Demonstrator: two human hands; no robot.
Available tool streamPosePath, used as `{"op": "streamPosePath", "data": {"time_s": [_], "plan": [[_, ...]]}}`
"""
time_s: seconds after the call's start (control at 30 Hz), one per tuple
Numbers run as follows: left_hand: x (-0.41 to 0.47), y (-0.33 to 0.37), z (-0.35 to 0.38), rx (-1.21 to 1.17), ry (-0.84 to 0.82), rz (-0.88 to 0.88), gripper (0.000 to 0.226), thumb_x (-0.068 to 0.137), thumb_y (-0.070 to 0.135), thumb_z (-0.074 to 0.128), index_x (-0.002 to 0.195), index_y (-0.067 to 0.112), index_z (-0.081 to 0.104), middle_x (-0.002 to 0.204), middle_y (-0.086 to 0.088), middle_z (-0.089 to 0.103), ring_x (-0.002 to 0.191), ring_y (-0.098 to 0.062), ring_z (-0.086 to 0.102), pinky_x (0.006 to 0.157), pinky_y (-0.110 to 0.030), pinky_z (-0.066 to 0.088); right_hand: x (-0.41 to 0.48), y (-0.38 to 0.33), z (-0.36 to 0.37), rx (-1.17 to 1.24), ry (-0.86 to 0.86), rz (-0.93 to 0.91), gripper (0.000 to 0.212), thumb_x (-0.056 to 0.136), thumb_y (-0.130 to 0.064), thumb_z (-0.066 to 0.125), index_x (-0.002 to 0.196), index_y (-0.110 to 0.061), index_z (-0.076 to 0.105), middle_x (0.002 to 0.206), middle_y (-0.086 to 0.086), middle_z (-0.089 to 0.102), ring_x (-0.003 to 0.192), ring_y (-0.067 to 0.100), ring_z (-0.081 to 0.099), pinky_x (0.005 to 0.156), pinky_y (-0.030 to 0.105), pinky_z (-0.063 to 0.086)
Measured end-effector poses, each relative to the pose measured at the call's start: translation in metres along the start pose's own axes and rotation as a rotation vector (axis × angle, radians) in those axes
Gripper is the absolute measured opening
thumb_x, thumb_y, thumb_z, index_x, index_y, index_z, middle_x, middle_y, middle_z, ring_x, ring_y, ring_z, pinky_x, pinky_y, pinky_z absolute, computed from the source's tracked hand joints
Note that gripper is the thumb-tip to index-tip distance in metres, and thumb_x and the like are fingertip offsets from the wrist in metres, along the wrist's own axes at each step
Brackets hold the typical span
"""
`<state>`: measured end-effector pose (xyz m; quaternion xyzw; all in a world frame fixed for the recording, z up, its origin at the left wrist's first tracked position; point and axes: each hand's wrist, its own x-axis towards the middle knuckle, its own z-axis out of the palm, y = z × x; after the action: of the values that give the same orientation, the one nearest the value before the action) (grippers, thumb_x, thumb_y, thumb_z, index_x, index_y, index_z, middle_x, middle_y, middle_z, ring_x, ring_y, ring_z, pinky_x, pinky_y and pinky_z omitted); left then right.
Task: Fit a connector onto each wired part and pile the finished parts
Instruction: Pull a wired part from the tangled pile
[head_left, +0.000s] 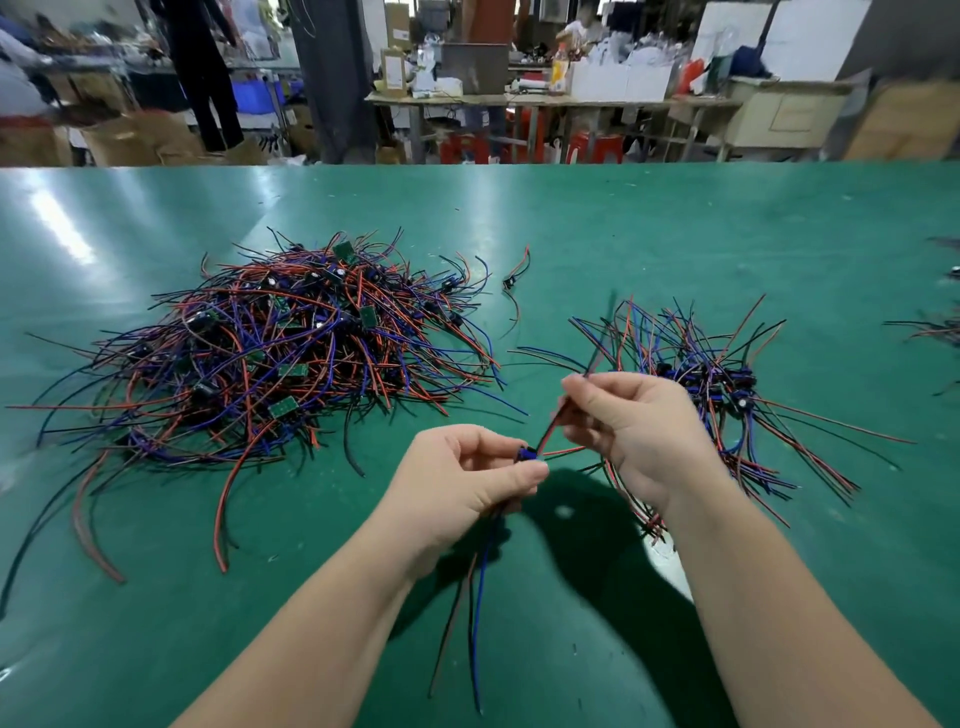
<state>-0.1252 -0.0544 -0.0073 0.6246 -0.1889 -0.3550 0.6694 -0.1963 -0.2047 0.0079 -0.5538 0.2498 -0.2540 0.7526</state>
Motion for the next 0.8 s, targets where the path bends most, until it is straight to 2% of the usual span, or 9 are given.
{"op": "streamPosePath", "data": {"time_s": [0.07,0.17,0.3,0.4,0.53,0.63,0.73,0.8], "plan": [[-0.001,-0.002,0.0,0.097,-0.043,0.01,0.019,0.067,0.001,0.08,0.08,0.004,0.066,0.067,-0.007,0.071,0.059,-0.015,0.067,0.059,-0.024,0.056,0.003,-0.007,-0.008,0.037,0.074,-0.043,0.011,0.084,-0.002,0.064,0.073,0.0,0.063,0.058,0.007,0.066,0.053,0.015,0.066,0.05,0.022,0.054],[-0.003,-0.005,0.0,0.257,-0.082,0.016,0.019,0.066,0.005,0.084,0.076,0.008,0.068,0.069,-0.006,0.072,0.058,-0.012,0.064,0.06,-0.022,0.053,0.004,-0.014,-0.017,0.078,0.169,-0.123,0.01,0.084,0.0,0.065,0.075,-0.001,0.063,0.058,0.006,0.067,0.054,0.018,0.067,0.053,0.025,0.056],[-0.001,-0.006,0.0,0.441,-0.033,0.059,0.02,0.065,0.014,0.088,0.074,0.016,0.07,0.074,-0.003,0.074,0.061,-0.009,0.063,0.067,-0.023,0.053,0.002,-0.02,-0.019,0.15,0.277,-0.209,0.013,0.084,0.0,0.067,0.073,-0.003,0.061,0.054,0.003,0.064,0.052,0.021,0.068,0.045,0.021,0.051],[0.0,-0.007,-0.002,0.543,-0.006,0.095,0.021,0.064,0.017,0.088,0.07,0.021,0.069,0.073,0.002,0.074,0.063,-0.007,0.064,0.069,-0.022,0.054,0.001,-0.021,-0.018,0.154,0.287,-0.173,0.02,0.087,-0.005,0.066,0.069,-0.005,0.058,0.049,0.002,0.06,0.048,0.02,0.066,0.04,0.02,0.048],[-0.001,-0.008,-0.004,0.563,-0.026,0.111,0.023,0.063,0.016,0.088,0.065,0.023,0.067,0.069,0.006,0.073,0.06,-0.004,0.063,0.066,-0.019,0.053,0.005,-0.02,-0.019,0.143,0.333,-0.096,0.028,0.09,-0.01,0.061,0.062,-0.007,0.056,0.043,0.0,0.055,0.038,0.014,0.059,0.038,0.019,0.046],[-0.001,-0.006,-0.006,0.453,-0.041,0.074,0.02,0.065,0.012,0.087,0.071,0.018,0.068,0.069,0.001,0.074,0.061,-0.007,0.065,0.063,-0.019,0.053,0.007,-0.019,-0.021,0.18,0.277,-0.04,0.027,0.094,-0.021,0.059,0.073,-0.004,0.058,0.048,0.004,0.059,0.045,0.015,0.064,0.041,0.019,0.049],[0.001,-0.001,-0.006,0.107,0.032,0.005,0.02,0.068,0.006,0.081,0.08,0.006,0.065,0.067,-0.009,0.072,0.058,-0.013,0.066,0.056,-0.02,0.054,0.01,-0.017,-0.018,0.173,0.271,-0.015,0.038,0.099,-0.042,0.042,0.098,-0.006,0.056,0.079,0.014,0.064,0.059,0.024,0.071,0.049,0.027,0.055],[0.006,0.002,-0.006,-0.112,0.125,-0.017,0.024,0.064,0.008,0.08,0.082,0.004,0.063,0.066,-0.009,0.071,0.057,-0.014,0.067,0.053,-0.019,0.054,0.006,-0.011,-0.007,0.025,0.209,-0.034,0.036,0.1,-0.046,0.035,0.096,-0.015,0.051,0.083,0.011,0.058,0.056,0.022,0.069,0.048,0.028,0.054]]}}
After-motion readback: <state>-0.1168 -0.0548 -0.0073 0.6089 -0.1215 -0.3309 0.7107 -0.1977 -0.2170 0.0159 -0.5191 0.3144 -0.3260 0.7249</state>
